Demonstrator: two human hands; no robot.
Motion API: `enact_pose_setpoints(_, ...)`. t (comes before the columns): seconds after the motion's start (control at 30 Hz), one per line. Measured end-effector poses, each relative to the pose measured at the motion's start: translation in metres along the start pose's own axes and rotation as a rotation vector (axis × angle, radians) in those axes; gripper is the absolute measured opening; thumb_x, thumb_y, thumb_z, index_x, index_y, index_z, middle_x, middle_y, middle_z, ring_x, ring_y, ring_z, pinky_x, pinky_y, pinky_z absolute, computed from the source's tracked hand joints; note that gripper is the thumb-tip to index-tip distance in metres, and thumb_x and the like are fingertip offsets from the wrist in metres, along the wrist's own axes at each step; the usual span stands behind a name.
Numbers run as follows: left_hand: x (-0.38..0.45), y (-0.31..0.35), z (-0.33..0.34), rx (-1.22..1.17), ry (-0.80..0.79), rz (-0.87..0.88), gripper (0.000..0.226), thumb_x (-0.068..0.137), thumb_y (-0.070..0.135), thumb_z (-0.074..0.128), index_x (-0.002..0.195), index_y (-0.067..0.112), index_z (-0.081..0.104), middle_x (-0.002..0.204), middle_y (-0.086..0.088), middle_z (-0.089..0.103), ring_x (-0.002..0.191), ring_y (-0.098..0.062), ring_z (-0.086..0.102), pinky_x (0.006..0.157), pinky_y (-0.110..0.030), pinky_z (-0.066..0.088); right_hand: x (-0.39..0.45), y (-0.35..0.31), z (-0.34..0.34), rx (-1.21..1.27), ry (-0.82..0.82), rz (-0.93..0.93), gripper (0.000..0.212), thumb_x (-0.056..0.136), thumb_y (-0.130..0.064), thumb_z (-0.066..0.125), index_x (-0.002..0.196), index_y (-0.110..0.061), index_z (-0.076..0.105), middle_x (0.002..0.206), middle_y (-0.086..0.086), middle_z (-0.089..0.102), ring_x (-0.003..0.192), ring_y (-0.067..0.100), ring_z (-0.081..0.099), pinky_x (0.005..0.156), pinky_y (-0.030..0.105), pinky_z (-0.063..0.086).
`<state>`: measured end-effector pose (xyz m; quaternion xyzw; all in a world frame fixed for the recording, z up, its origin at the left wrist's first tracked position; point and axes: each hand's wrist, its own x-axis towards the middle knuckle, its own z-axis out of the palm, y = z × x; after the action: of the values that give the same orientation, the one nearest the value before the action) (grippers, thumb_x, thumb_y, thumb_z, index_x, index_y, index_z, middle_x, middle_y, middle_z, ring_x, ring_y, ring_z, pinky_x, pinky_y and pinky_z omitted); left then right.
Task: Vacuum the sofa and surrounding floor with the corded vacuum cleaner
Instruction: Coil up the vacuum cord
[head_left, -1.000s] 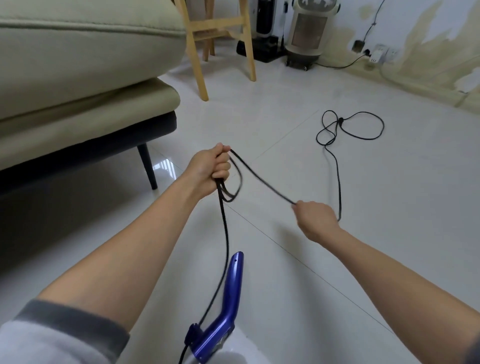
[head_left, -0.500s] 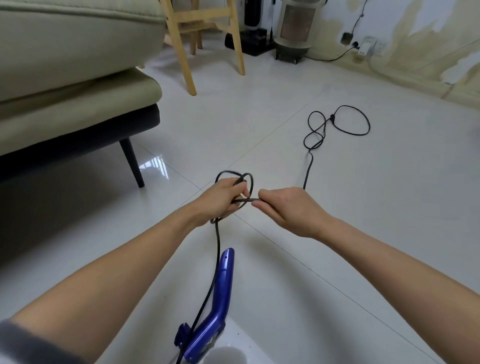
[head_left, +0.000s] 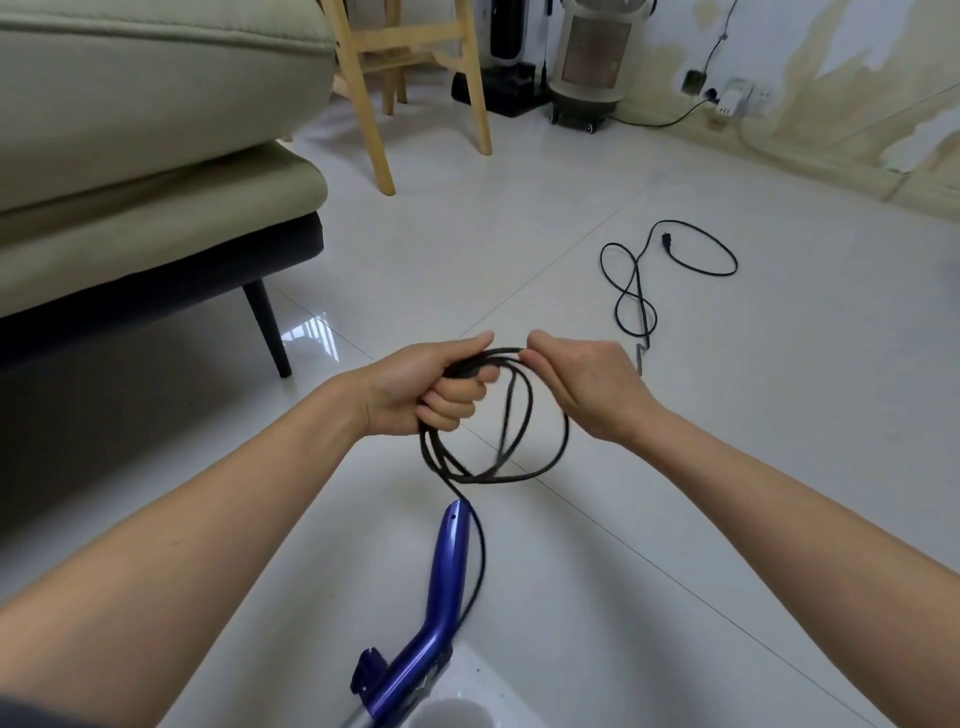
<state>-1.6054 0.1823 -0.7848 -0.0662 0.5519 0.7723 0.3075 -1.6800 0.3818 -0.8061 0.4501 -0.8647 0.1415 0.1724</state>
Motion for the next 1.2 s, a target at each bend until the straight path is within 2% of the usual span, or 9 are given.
enact_pose_setpoints(0.23, -0.001, 0.006, -0.024, -0.589, 0.110, 0.331, 0.032, 0.101, 0.030, 0.033, 0.075, 0.016, 0.044, 0.043, 0.008, 0.015, 0.041, -0.007, 0.005, 0.031, -0.016, 0.008, -0.031, 0.031, 0.033, 0.111, -0.177, 0.338, 0.033, 0.104, -0.036, 0.026, 0.081, -0.014, 0.034, 0.057, -0.002, 0.041, 0.052, 0.021, 0.038, 0.055, 0.036, 0.031)
enact_pose_setpoints(0.47, -0.005, -0.002, -0.064, -0.972, 0.142, 0.580, 0.036, 0.100, 0.025, 0.036, 0.068, 0.012, 0.048, 0.041, 0.005, 0.027, 0.040, -0.005, 0.008, 0.028, -0.019, 0.016, -0.060, 0.036, 0.060, -0.022, -0.552, 0.621, 0.048, 0.103, -0.048, 0.014, 0.078, -0.018, 0.042, 0.078, 0.001, 0.057, 0.080, 0.027, 0.054, 0.064, 0.034, 0.035)
enact_pose_setpoints(0.53, -0.008, -0.002, -0.066, -0.829, 0.244, 0.513, 0.037, 0.103, 0.027, 0.033, 0.072, 0.014, 0.046, 0.042, 0.007, 0.025, 0.035, -0.006, 0.010, 0.028, -0.018, 0.014, -0.057, 0.037, 0.057, -0.166, -0.529, 0.644, 0.044, 0.104, -0.043, 0.015, 0.083, -0.017, 0.045, 0.081, 0.003, 0.060, 0.080, 0.029, 0.056, 0.063, 0.033, 0.035)
enact_pose_setpoints(0.67, 0.006, -0.003, -0.045, -0.164, 0.502, 0.367, 0.031, 0.105, 0.023, 0.033, 0.076, 0.018, 0.040, 0.048, 0.008, 0.029, 0.038, -0.006, 0.023, 0.035, -0.015, 0.020, -0.030, 0.005, 0.050, -0.299, -0.439, 0.425, 0.019, 0.103, -0.023, 0.025, 0.103, -0.014, 0.042, 0.070, 0.005, 0.054, 0.060, 0.030, 0.044, 0.049, 0.033, 0.024)
enact_pose_setpoints(0.77, 0.016, -0.003, -0.029, -0.075, 0.634, 0.428, 0.026, 0.104, 0.019, 0.034, 0.079, 0.014, 0.040, 0.055, -0.003, 0.053, 0.048, -0.017, 0.049, 0.048, -0.022, 0.046, -0.017, -0.026, 0.046, -0.141, -0.385, 0.059, 0.022, 0.104, -0.029, 0.030, 0.089, -0.016, 0.038, 0.068, 0.003, 0.053, 0.059, 0.030, 0.041, 0.053, 0.033, 0.027)
enact_pose_setpoints(0.87, 0.017, -0.014, -0.023, 0.158, 0.592, 0.417, 0.025, 0.105, 0.022, 0.030, 0.084, 0.011, 0.038, 0.077, -0.018, 0.072, 0.073, -0.027, 0.071, 0.069, -0.029, 0.059, -0.017, -0.039, 0.036, 0.001, -0.229, -0.143, 0.028, 0.101, -0.033, 0.031, 0.078, -0.018, 0.033, 0.057, -0.007, 0.037, 0.048, 0.024, 0.031, 0.046, 0.029, 0.027)
enact_pose_setpoints(1.0, 0.017, -0.039, -0.008, 0.487, 0.553, 0.409, 0.027, 0.105, 0.023, 0.032, 0.082, 0.011, 0.042, 0.060, 0.001, 0.067, 0.056, -0.010, 0.064, 0.058, -0.020, 0.050, -0.021, -0.048, 0.024, 0.093, -0.125, -0.227, 0.019, 0.098, -0.030, 0.031, 0.101, -0.018, 0.045, 0.063, -0.005, 0.055, 0.047, 0.021, 0.040, 0.045, 0.025, 0.026)
enact_pose_setpoints(1.07, 0.017, -0.048, -0.003, 0.545, 0.521, 0.401, 0.028, 0.105, 0.024, 0.033, 0.081, 0.012, 0.042, 0.048, 0.002, 0.056, 0.042, -0.013, 0.050, 0.049, -0.023, 0.042, -0.022, -0.053, 0.022, 0.117, -0.061, -0.253, 0.006, 0.096, -0.027, 0.038, 0.091, -0.023, 0.037, 0.061, -0.009, 0.054, 0.045, 0.016, 0.039, 0.045, 0.021, 0.023)
enact_pose_setpoints(1.2, 0.013, -0.047, -0.011, 0.471, 0.524, 0.367, 0.028, 0.103, 0.024, 0.035, 0.079, 0.013, 0.042, 0.046, 0.002, 0.042, 0.039, -0.012, 0.032, 0.043, -0.022, 0.031, -0.026, -0.037, 0.024, 0.036, -0.082, -0.208, 0.024, 0.099, -0.036, 0.031, 0.080, -0.021, 0.034, 0.060, -0.011, 0.039, 0.047, 0.019, 0.032, 0.043, 0.025, 0.026)
